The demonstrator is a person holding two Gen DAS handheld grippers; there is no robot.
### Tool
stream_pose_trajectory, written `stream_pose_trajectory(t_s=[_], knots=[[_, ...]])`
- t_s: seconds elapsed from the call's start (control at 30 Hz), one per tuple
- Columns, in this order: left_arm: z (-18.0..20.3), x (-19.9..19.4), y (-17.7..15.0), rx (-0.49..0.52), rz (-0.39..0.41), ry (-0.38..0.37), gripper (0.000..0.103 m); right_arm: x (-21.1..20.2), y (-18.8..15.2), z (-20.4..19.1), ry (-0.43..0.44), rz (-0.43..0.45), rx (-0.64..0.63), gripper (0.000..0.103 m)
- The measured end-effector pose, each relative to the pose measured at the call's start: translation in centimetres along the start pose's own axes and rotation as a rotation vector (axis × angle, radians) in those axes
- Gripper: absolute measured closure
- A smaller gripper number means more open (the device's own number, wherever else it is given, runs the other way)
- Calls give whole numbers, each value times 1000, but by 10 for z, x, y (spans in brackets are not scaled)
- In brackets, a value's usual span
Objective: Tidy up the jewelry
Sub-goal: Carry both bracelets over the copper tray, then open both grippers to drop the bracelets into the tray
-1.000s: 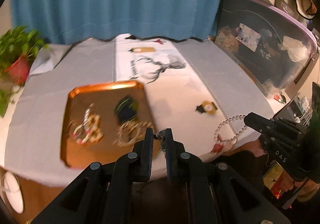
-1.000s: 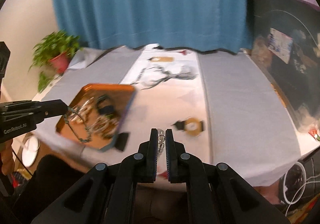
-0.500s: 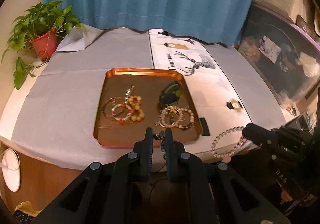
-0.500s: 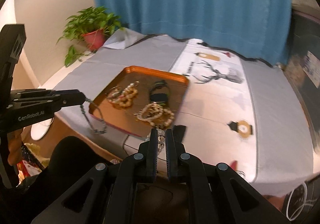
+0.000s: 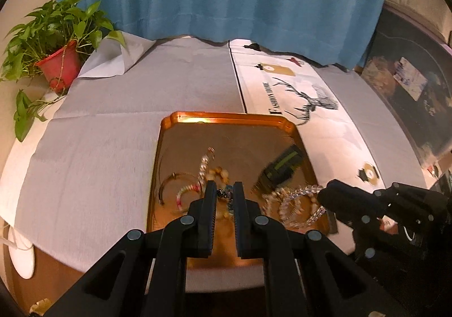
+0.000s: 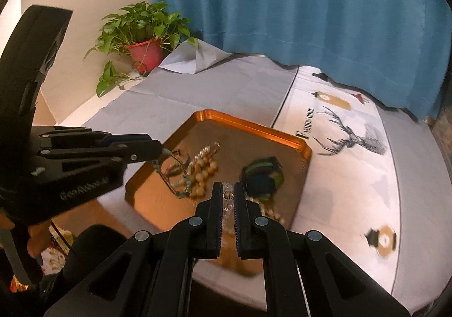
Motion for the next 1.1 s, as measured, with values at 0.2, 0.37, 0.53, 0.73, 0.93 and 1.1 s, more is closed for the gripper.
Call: stream_pose_trajectory(t_s=[0.2, 0.37, 0.53, 0.73, 0.93, 1.1], knots=[[-15, 47, 9, -20, -52, 36, 75, 50, 7, 10, -13, -54, 20, 91], [-21, 52, -8, -74, -28, 115, 12, 71, -9, 28, -69, -140, 68, 30], [-11, 38, -31, -35, -44, 170, 12, 54, -26, 34, -100, -145, 105, 24], [-7, 11, -58, -78, -20, 194, 9, 34, -48, 34, -148, -158, 133, 23], [-1, -12, -73, -68, 5, 223, 8, 17, -66, 27, -165, -165, 117, 23], [6, -25, -82, -55, 21, 229, 8, 3, -77, 21, -164, -155, 114, 23]])
Point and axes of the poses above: each gripper's, at about its wrist camera, not at the fingertips, and x roughly the way its jaws point, z to its right, y to its top, the point moved 1 cm from there along x, roughly the way its jaws point, and after that the axes turned 8 degrees about x, right-handed, at the moved point
